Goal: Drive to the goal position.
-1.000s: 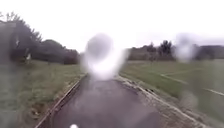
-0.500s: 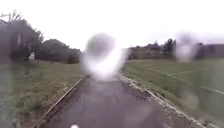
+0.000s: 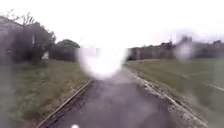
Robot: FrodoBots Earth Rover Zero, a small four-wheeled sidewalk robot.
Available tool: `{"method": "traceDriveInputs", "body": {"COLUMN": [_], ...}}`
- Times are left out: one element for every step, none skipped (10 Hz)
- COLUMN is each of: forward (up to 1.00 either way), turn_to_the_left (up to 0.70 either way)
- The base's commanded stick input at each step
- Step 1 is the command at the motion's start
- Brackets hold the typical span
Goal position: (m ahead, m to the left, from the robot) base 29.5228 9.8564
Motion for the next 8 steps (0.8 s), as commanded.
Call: {"method": "traceDriveInputs", "body": {"forward": [0.70, 0.70, 0.70, 0.70, 0.70, 0.70, 0.70, 0.70], "turn_to_the_left": [0.00, 0.00, 0.00, 0.00, 0.00, 0.00, 0.00, 0.00]}}
